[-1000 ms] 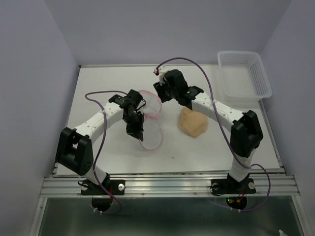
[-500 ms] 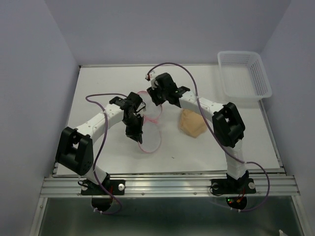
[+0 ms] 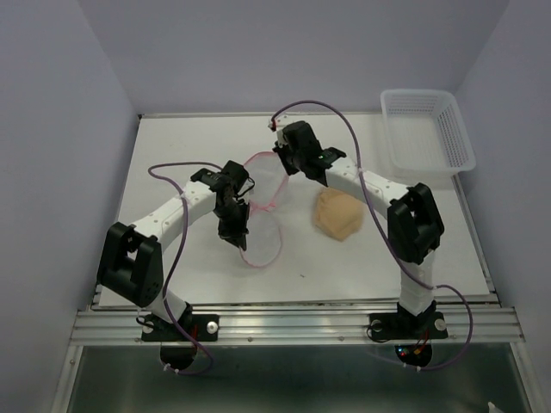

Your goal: Place the bra in the laundry bag and zip it closed

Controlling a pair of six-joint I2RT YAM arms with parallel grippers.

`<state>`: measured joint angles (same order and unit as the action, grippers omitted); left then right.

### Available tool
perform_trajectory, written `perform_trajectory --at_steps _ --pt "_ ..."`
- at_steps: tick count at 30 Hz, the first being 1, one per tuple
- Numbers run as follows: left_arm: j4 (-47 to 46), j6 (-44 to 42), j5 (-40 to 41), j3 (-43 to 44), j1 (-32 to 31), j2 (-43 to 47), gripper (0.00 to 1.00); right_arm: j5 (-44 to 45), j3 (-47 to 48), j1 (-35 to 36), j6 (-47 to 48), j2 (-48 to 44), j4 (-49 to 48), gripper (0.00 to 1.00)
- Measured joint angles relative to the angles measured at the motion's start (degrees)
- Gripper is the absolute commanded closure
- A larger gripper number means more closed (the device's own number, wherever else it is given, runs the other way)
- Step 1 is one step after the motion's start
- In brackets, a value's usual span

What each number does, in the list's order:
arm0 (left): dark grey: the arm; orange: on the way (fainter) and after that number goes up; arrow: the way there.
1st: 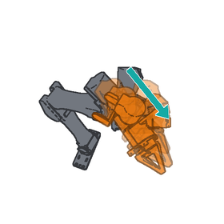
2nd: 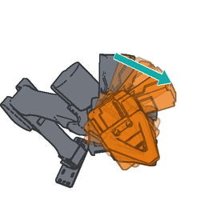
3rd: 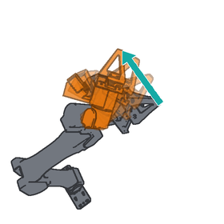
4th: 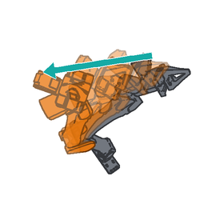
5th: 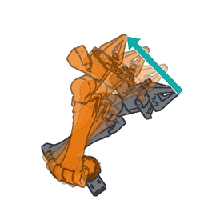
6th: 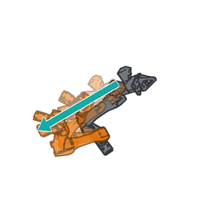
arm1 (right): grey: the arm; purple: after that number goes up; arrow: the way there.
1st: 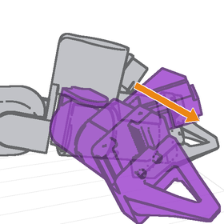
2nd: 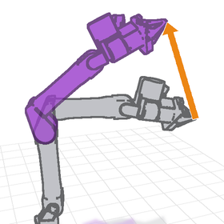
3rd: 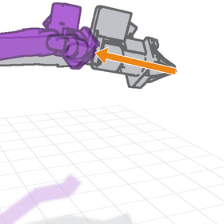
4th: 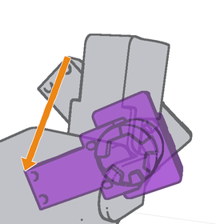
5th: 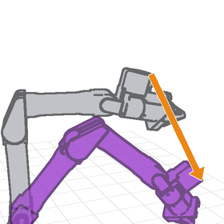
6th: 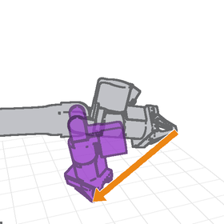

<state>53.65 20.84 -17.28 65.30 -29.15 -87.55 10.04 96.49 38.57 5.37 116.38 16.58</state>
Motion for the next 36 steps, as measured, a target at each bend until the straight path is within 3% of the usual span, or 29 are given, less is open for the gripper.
perform_trajectory --at_steps 10,19,23,27,28,29,31,32,33,36 --pt "0.33 0.04 0.81 6.69 0.09 -1.33 1.00 2.84 -8.26 -1.44 -2.54 -18.60 0.50 0.99" --pt "2.16 0.00 2.40 8.98 1.09 -2.73 1.00 3.04 -11.19 -1.44 -4.15 -19.45 2.45 0.99" --pt "2.03 0.04 2.40 8.57 1.22 -2.73 0.87 2.84 -11.19 -1.46 -5.90 -18.80 2.49 0.99" --pt "1.97 0.17 2.51 7.82 1.95 -3.08 0.82 2.82 -12.59 -1.51 -8.94 -17.33 2.32 0.99" --pt "1.77 0.11 2.69 7.82 2.34 -3.37 0.79 2.64 -13.38 -1.55 -9.68 -16.87 2.43 0.99" --pt "1.53 0.04 2.82 7.82 2.93 -3.78 0.60 2.34 -14.03 -1.66 -10.47 -16.28 2.54 0.99" --pt "0.83 -0.42 3.26 7.82 4.35 -4.57 0.38 1.49 -14.88 -1.84 -12.04 -14.97 2.78 0.99" --pt "0.42 -0.33 3.80 7.96 5.42 -5.03 0.16 0.98 -15.02 -1.86 -12.96 -14.29 3.19 0.99" --pt "0.17 -0.15 3.96 8.04 6.03 -5.22 0.01 0.63 -15.04 -1.86 -13.25 -13.88 3.45 0.99" --pt "-0.35 -0.39 5.44 8.96 8.46 -5.46 0.01 -0.20 -15.21 -1.90 -14.93 -13.46 3.98 0.99"
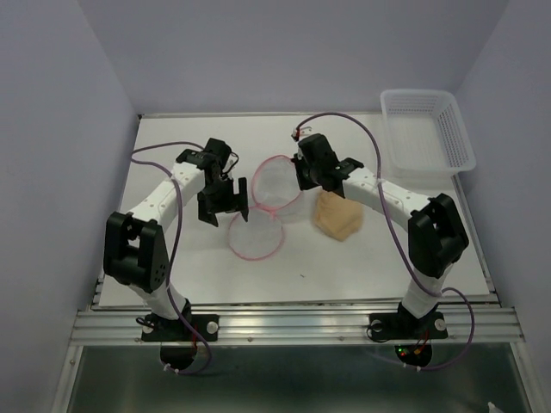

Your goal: Place the bra in the laundry bag and zip it closed

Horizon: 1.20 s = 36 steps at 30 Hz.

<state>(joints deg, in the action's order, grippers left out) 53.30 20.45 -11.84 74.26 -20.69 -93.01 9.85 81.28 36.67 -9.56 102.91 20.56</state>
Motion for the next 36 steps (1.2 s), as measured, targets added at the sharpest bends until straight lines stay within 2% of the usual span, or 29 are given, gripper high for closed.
perform_trajectory --at_steps 6,10,15,20,24,29,31,32,36 --pt "-0.72 0.46 1.86 3.56 3.34 0.55 0.01 -0.24 0.00 -0.31 -3.17 -0.02 0.11 0.99" --pt "-3.76 3.54 3.06 2.49 3.76 3.17 0.01 -0.44 0.35 -0.59 -5.03 0.11 1.18 0.99" --pt "-10.69 10.62 2.16 -13.00 3.76 16.22 0.01 -0.44 0.87 -0.76 -5.88 0.74 1.90 0.99" --pt "-18.40 20.04 0.61 -33.92 3.78 32.46 0.01 -0.63 0.87 -1.07 -6.16 0.74 2.16 0.99" --pt "-26.64 26.62 -0.37 -44.02 3.76 38.21 0.01 -1.05 0.87 -1.40 -6.38 0.74 2.19 0.99" --pt "-34.67 31.69 1.42 -47.32 3.50 38.05 0.01 -1.31 0.85 -1.51 -6.71 0.74 2.19 0.99" --pt "-38.03 32.83 2.78 -47.39 3.43 36.76 0.09 -1.36 0.83 -1.51 -6.78 0.74 2.19 0.99" --pt "-39.45 33.22 3.26 -47.39 3.43 35.78 0.18 -1.38 0.81 -1.51 -6.80 0.74 2.16 0.99" --pt "-43.41 34.23 5.11 -47.36 3.39 30.53 0.33 -1.75 0.70 -1.51 -7.08 0.74 2.21 0.99"
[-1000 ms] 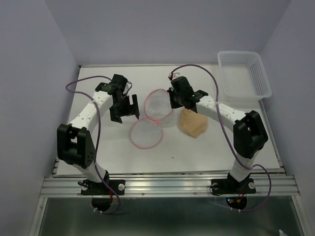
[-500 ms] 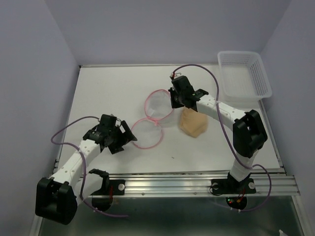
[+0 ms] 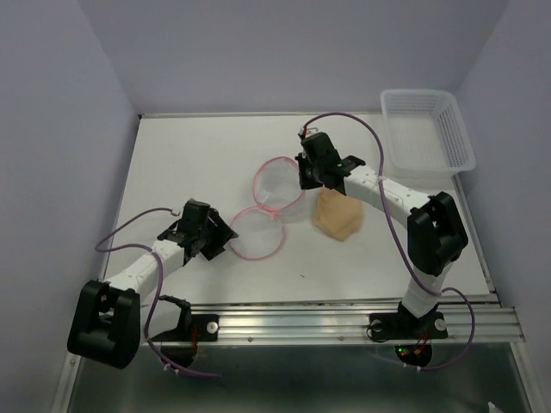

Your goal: Place the bra in the laundry bag and zip it closed

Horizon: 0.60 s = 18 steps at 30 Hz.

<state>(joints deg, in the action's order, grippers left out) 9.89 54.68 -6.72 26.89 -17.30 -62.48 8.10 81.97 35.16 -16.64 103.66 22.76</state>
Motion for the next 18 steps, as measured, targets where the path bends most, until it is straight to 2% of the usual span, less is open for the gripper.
perform_trajectory --at_steps 2,4,6,8,10,11,13,14,18 --pt "-0.68 0.15 0.98 0.00 -0.02 -2.38 0.39 -0.17 -0.02 0.00 -0.11 0.00 -0.02 0.99" --pt "-0.85 0.28 1.64 0.00 -0.15 -3.72 0.40 -0.20 -0.17 0.00 -0.13 0.00 -0.02 0.99" --pt "-1.38 0.28 2.25 -0.02 -0.52 -4.46 0.49 -0.20 -0.39 0.00 -0.13 0.00 0.00 0.99" --pt "-2.54 0.15 2.69 -0.26 -1.03 -4.74 0.52 -0.20 -0.61 0.00 -0.15 0.00 -0.02 0.99" --pt "-4.09 0.00 3.04 -0.31 -1.75 -5.53 0.59 -0.20 -0.90 0.00 -0.26 0.00 0.00 0.99" --pt "-4.98 -0.02 3.28 -0.31 -2.21 -6.27 0.67 -0.22 -1.09 -0.11 -0.28 0.00 -0.04 0.99" --pt "-7.26 -0.31 3.74 -0.31 -3.67 -8.13 0.96 -0.22 -1.46 -0.31 -0.33 0.00 0.13 0.99" --pt "-8.07 -0.26 3.87 -0.31 -4.46 -8.96 1.00 -0.24 -1.57 -0.37 -0.33 0.00 0.17 0.99" --pt "-8.76 -0.85 4.50 0.66 -6.32 -10.21 1.00 -0.13 -2.29 -0.63 -0.37 -0.02 0.17 0.99"
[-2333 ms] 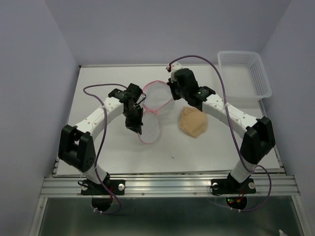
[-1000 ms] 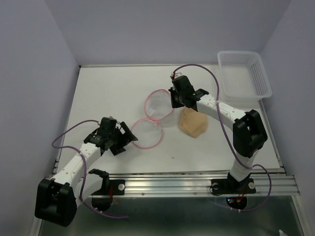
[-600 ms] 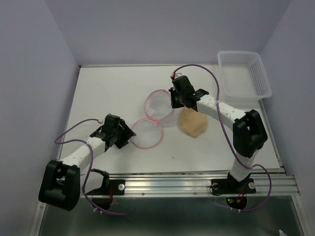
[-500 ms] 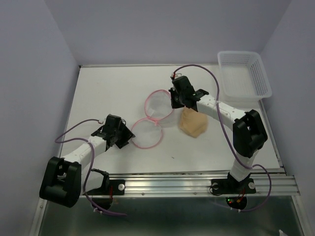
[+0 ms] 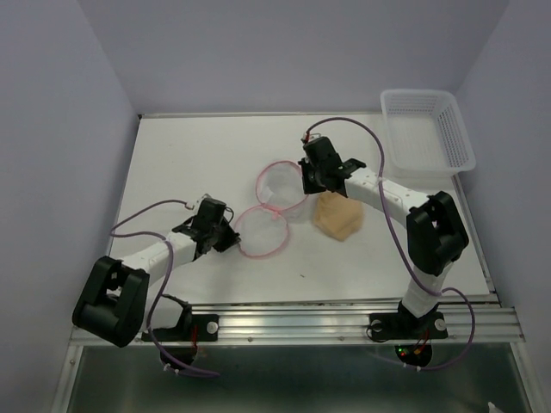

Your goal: Place the bra in the laundry bag and zip it closed

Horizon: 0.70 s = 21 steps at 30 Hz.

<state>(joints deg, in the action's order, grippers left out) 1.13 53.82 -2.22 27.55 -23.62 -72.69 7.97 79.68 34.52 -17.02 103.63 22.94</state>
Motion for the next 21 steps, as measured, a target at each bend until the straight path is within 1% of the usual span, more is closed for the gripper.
perform_trajectory --at_steps 4,8,12,17,21 --pt "5.29 -1.46 2.97 4.66 -0.11 2.78 1.00 0.22 -1.11 -0.02 -0.42 -0.63 0.48 0.99" --pt "7.87 -4.26 6.67 12.44 -0.07 12.41 1.00 0.31 -1.86 -0.02 -1.01 -2.36 0.90 0.99" --pt "8.83 -7.04 9.40 18.34 -0.04 18.73 1.00 0.31 -1.86 -0.02 -1.95 -4.26 0.87 0.99" --pt "10.10 -10.38 9.73 22.82 0.15 19.21 1.00 0.04 -1.86 -0.02 -2.78 -6.49 0.96 0.99" --pt "11.54 -12.90 7.61 25.14 0.55 17.57 1.00 0.22 -1.86 -0.02 -2.93 -8.44 0.98 0.97"
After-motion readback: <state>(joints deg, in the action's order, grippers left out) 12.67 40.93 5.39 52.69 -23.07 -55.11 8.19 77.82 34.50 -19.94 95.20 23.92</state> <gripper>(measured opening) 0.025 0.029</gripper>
